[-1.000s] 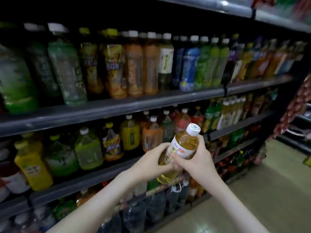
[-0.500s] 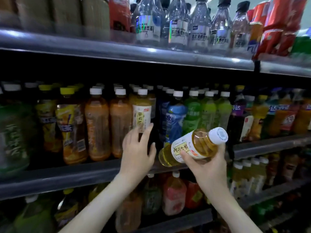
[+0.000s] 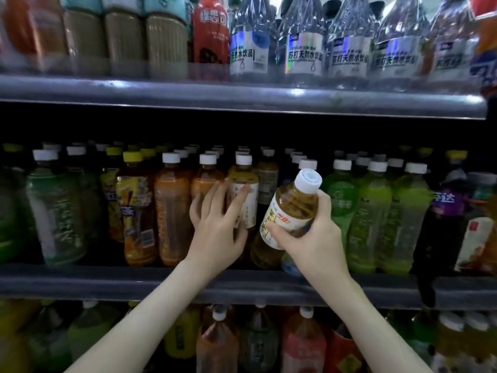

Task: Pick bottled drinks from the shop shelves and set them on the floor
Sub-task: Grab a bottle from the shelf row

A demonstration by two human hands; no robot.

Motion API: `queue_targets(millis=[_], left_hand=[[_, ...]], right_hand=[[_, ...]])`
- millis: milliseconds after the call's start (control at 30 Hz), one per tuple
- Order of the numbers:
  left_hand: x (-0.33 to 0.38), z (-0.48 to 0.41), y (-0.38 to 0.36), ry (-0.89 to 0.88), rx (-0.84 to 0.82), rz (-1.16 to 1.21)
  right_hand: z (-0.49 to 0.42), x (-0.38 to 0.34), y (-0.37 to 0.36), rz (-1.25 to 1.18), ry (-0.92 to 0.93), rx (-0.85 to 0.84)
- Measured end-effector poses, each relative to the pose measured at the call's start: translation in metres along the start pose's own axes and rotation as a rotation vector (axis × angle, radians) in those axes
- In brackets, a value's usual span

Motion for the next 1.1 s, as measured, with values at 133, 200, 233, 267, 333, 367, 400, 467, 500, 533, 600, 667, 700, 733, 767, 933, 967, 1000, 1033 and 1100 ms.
queue_targets(millis=[133, 200, 233, 267, 333, 367, 400, 467, 500, 533, 600, 667, 700, 733, 767, 933, 967, 1000, 1033, 1100], left_hand=[[-0.007, -0.013, 0.003, -0.042, -0.019, -0.039], [-0.009, -0.018, 0.003, -0.040, -0.026, -0.046], [-0.010, -0.019, 0.003, -0.038, -0.034, -0.039], [-0.010, -0.021, 0.002, -0.038, -0.040, -0.034], [-0.009, -0.022, 0.001, -0.041, -0.050, -0.053], [-0.008, -0.024, 0.001, -0.041, -0.052, -0.072], [-0.008, -0.025, 0.001, -0.041, -0.051, -0.090], [-0.009, -0.028, 0.001, -0.044, -0.047, -0.122], [-0.009, -0.029, 0.002, -0.049, -0.046, -0.143], [-0.010, -0.030, 0.002, -0.054, -0.048, -0.164], [-0.012, -0.031, 0.005, -0.066, -0.053, -0.196], [-0.012, -0.032, 0.007, -0.080, -0.062, -0.211], [-0.013, -0.032, 0.008, -0.083, -0.068, -0.218], [-0.013, -0.032, 0.009, -0.082, -0.074, -0.230], [-0.014, -0.032, 0.010, -0.080, -0.078, -0.244], [-0.018, -0.032, 0.013, -0.087, -0.081, -0.295], [-0.019, -0.032, 0.014, -0.087, -0.090, -0.298], [-0.019, -0.032, 0.015, -0.084, -0.102, -0.299], [-0.018, -0.032, 0.015, -0.080, -0.115, -0.299], [-0.016, -0.032, 0.014, -0.072, -0.128, -0.294]], right_hand=[[-0.014, -0.004, -0.009, 0.096, -0.008, 0.004], [-0.016, -0.007, -0.014, 0.222, 0.026, 0.069], [-0.016, -0.007, -0.017, 0.296, 0.023, 0.096], [-0.016, -0.007, -0.018, 0.359, 0.006, 0.114], [-0.018, -0.006, -0.020, 0.447, -0.032, 0.135], [-0.019, -0.005, -0.020, 0.472, -0.049, 0.139], [-0.021, -0.004, -0.020, 0.489, -0.062, 0.136], [-0.025, -0.005, -0.021, 0.542, -0.066, 0.122], [-0.026, -0.007, -0.022, 0.588, -0.054, 0.122], [-0.027, -0.009, -0.023, 0.642, -0.031, 0.134], [-0.031, -0.012, -0.025, 0.735, 0.014, 0.154], [-0.036, -0.014, -0.028, 0.769, 0.023, 0.137], [-0.039, -0.014, -0.029, 0.766, 0.022, 0.127], [-0.042, -0.014, -0.029, 0.752, 0.023, 0.121], [-0.045, -0.014, -0.029, 0.729, 0.029, 0.120], [-0.052, -0.008, -0.025, 0.583, 0.058, 0.077], [-0.051, -0.007, -0.025, 0.571, 0.076, 0.078], [-0.050, -0.007, -0.026, 0.563, 0.090, 0.086], [-0.049, -0.007, -0.026, 0.558, 0.096, 0.098], [-0.048, -0.008, -0.025, 0.552, 0.087, 0.123]])
Point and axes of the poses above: each hand's wrist, its own z-axis away from the middle knuckle, its own y-axis out of the back of the hand, x = y × z, the point moved 3 cm from there along -z, towards the middle knuckle, and after that the axes turned 15 degrees about -x, right-handed, at the moved point
